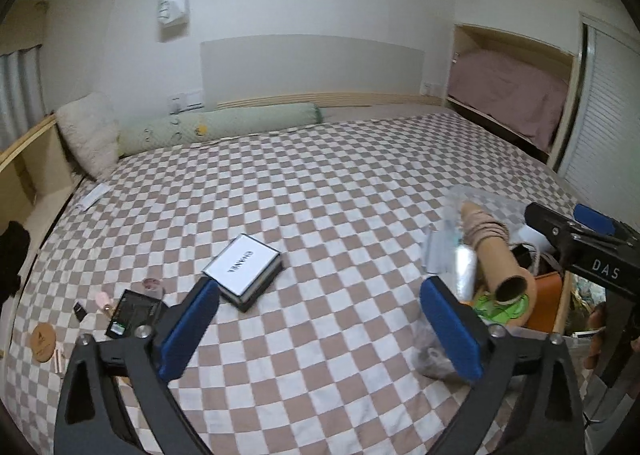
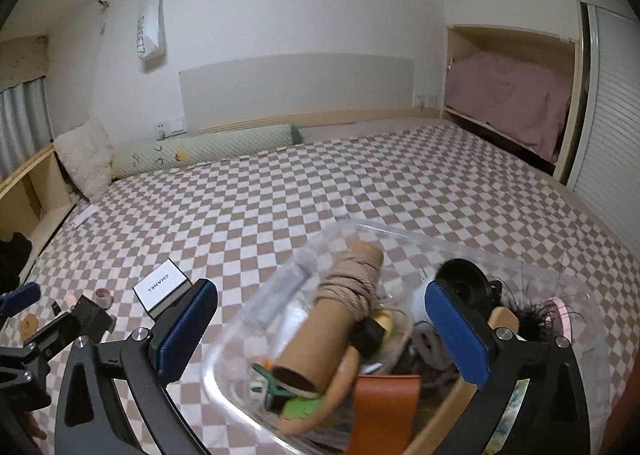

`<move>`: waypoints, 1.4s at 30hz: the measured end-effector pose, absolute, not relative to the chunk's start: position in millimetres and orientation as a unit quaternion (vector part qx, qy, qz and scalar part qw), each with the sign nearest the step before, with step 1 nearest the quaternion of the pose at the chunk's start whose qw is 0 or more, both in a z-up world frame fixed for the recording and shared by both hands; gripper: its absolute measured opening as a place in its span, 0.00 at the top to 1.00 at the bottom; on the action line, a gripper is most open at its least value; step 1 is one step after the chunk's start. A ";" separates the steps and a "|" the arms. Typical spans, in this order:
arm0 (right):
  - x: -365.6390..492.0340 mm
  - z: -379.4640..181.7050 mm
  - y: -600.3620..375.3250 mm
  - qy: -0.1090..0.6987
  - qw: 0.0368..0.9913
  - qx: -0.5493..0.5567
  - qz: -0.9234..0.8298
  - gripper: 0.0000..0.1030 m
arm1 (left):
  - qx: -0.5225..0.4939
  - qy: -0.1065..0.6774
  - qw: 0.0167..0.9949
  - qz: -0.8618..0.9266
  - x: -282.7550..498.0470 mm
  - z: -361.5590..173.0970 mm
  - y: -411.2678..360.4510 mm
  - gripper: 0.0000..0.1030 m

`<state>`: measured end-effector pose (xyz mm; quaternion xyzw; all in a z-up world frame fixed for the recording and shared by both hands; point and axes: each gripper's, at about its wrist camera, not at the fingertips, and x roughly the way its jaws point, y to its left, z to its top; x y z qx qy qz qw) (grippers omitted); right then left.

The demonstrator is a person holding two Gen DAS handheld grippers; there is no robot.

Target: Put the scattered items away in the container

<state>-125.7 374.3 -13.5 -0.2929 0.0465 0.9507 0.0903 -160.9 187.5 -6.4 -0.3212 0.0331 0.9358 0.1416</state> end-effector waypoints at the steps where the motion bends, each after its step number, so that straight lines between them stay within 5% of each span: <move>1: -127.0 -13.0 371.6 0.048 0.087 -0.294 0.951 0.00 | -0.319 0.033 0.137 0.937 -161.0 -6.8 182.7 0.00; 26: -154.7 -14.3 286.2 0.054 0.022 -0.307 0.950 0.00 | -0.342 -0.010 -0.004 0.940 -172.1 -31.8 48.6 0.00; 42: -159.7 -46.6 206.8 -0.035 -0.052 -0.353 0.933 0.00 | -0.353 -0.025 -0.115 0.928 -166.2 -57.0 -48.9 0.00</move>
